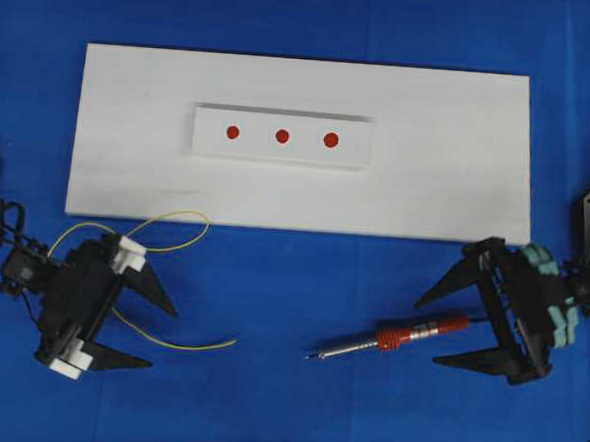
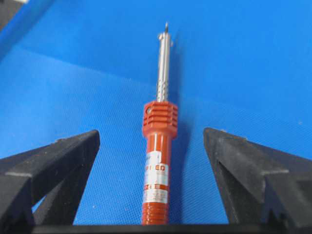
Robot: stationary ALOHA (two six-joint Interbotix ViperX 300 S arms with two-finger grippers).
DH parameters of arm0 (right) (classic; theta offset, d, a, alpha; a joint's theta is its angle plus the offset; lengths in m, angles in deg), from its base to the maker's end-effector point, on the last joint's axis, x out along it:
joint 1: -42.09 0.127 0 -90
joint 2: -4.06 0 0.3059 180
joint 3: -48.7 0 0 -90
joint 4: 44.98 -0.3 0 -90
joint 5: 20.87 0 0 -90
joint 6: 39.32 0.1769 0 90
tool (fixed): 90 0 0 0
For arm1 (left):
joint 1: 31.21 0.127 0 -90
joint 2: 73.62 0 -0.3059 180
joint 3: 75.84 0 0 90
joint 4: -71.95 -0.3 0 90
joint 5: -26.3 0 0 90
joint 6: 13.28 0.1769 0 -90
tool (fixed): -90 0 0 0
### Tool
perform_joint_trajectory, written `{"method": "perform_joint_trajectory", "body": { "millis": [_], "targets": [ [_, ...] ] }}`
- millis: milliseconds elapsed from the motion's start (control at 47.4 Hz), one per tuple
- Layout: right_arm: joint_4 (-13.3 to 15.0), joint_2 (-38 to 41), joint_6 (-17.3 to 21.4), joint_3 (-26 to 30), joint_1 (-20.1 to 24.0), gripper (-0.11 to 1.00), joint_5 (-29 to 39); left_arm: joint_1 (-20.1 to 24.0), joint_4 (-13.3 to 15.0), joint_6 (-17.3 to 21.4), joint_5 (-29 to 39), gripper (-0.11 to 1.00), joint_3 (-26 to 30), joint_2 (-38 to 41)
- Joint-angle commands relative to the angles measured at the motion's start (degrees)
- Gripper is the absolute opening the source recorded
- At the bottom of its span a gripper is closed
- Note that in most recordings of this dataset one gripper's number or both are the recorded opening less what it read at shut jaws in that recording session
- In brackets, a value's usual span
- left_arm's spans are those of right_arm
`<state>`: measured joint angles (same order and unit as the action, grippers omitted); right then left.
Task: Touch the tip of the soldering iron to the tip of the solder at the mark.
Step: 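Grasp the yellow solder with left gripper and red iron handle with right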
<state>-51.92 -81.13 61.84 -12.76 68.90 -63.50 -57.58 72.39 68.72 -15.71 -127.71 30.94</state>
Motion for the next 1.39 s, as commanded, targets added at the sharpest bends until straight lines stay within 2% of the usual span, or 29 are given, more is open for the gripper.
{"method": "perform_joint_trajectory", "body": {
  "millis": [0, 232, 380, 464, 549, 760, 823, 1161, 1287, 1372],
  "targets": [
    [-0.88, 3.16, -0.09, 1.32, 0.53, 0.89, -3.08, -0.53, 0.09, -0.18, -1.49, 0.81, 1.05, 1.93],
    [-2.81, 9.76, 0.26, 2.46, 1.41, 0.88, -6.15, -1.76, 0.09, -0.18, -3.52, 0.71, 1.41, 6.86],
    [-3.08, 12.83, 0.35, 3.96, 2.2, 0.78, -6.24, -2.64, 0.0, -0.09, -3.69, 0.5, 2.2, 9.14],
    [-3.08, 14.77, 0.26, 4.83, 2.2, 0.69, -6.59, -2.72, 0.0, 0.35, -3.69, 0.35, 3.08, 10.46],
    [-2.9, 16.61, 0.26, 5.19, 2.29, 0.58, -7.29, -2.81, 0.0, 0.62, -3.69, 0.26, 3.69, 11.43],
    [-2.81, 18.02, 0.18, 4.66, 2.2, 0.15, -9.93, -2.9, 0.0, 0.62, -3.34, 0.03, 4.31, 12.13],
    [-2.81, 18.02, 0.18, 4.48, 2.2, 0.06, -9.93, -2.9, 0.0, 0.18, -3.25, 0.03, 4.22, 11.95],
    [-2.72, 15.73, -0.18, 4.04, 2.02, 0.06, -8.09, -2.81, 0.0, 0.09, -0.97, 0.03, 3.6, 8.53],
    [-2.72, 11.6, -0.7, 4.13, 1.23, 0.06, -4.13, -2.55, 0.0, 0.0, 3.96, 0.03, 3.78, 3.96],
    [-2.72, 7.73, -1.58, 4.48, 0.35, 0.06, 0.26, -2.37, 0.0, 0.0, 9.76, 0.03, 4.39, -0.79]
  ]
}}
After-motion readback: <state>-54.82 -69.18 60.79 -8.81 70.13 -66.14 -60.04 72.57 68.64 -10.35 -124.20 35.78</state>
